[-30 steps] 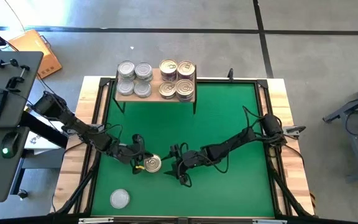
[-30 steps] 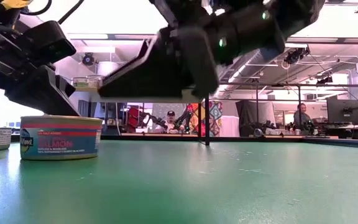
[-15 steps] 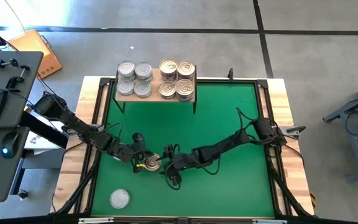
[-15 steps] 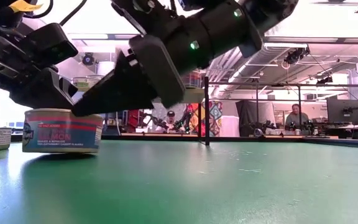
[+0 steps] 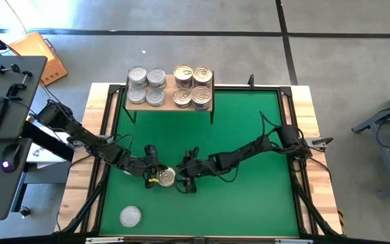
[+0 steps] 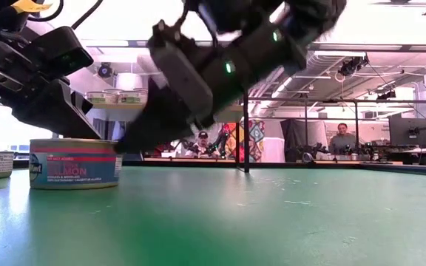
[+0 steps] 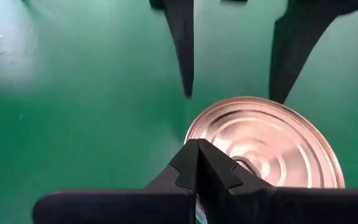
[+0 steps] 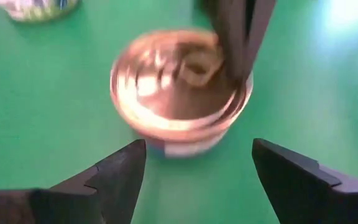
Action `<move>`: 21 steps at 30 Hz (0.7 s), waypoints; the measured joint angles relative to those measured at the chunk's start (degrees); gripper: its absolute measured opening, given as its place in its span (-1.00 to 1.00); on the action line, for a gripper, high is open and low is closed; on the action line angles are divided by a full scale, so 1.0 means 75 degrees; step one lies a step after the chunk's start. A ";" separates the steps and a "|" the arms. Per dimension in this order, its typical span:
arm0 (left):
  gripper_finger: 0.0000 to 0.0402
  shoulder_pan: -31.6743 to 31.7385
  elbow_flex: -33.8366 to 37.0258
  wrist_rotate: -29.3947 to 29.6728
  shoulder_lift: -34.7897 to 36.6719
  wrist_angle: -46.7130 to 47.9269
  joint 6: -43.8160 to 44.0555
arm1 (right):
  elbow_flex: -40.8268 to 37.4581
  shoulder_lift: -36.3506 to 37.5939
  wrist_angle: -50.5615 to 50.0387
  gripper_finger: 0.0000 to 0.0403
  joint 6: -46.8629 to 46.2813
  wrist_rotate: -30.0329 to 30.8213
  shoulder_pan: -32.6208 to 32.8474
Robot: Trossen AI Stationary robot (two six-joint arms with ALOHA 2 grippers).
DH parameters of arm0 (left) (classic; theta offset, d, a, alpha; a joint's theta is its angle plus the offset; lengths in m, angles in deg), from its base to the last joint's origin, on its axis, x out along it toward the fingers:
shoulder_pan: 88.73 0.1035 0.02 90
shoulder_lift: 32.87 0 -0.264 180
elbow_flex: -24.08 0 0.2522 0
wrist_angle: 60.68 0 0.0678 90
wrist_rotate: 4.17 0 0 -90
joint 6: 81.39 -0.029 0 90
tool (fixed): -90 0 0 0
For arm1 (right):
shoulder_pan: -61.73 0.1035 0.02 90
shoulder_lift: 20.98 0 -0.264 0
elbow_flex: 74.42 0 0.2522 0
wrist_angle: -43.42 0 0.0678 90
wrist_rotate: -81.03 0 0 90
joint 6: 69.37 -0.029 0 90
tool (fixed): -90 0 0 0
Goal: Stack canned seafood by type on shelf
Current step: Stack the blue-pink tuna can on the other green tuna can on the shelf
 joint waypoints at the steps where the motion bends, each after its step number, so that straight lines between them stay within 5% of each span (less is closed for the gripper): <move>1: -1.00 0.0000 -0.0049 -0.0010 0.0002 0.0024 -0.0055 | -0.0064 -0.0037 0.0032 0.43 -0.0081 -0.0110 -0.0032; 6: -1.00 -0.0052 -0.0780 -0.0014 0.0181 0.0493 -0.0595 | -0.0180 -0.0058 0.0233 0.43 -0.0300 -0.0261 -0.0130; 11: -1.00 -0.0318 -0.2074 0.0040 0.0385 0.2982 -0.0419 | -0.0197 -0.0113 0.0457 0.53 0.0374 -0.0502 -0.0131; 17: -1.00 -0.1232 -0.2655 -0.0538 0.0388 0.6330 0.2290 | -0.0194 -0.0414 0.1192 0.82 0.0737 -0.0598 -0.0131; 21: -1.00 -0.2070 -0.2142 -0.0839 0.0339 0.5874 0.3842 | -0.0185 -0.0670 0.2168 0.89 0.0708 -0.0818 -0.0134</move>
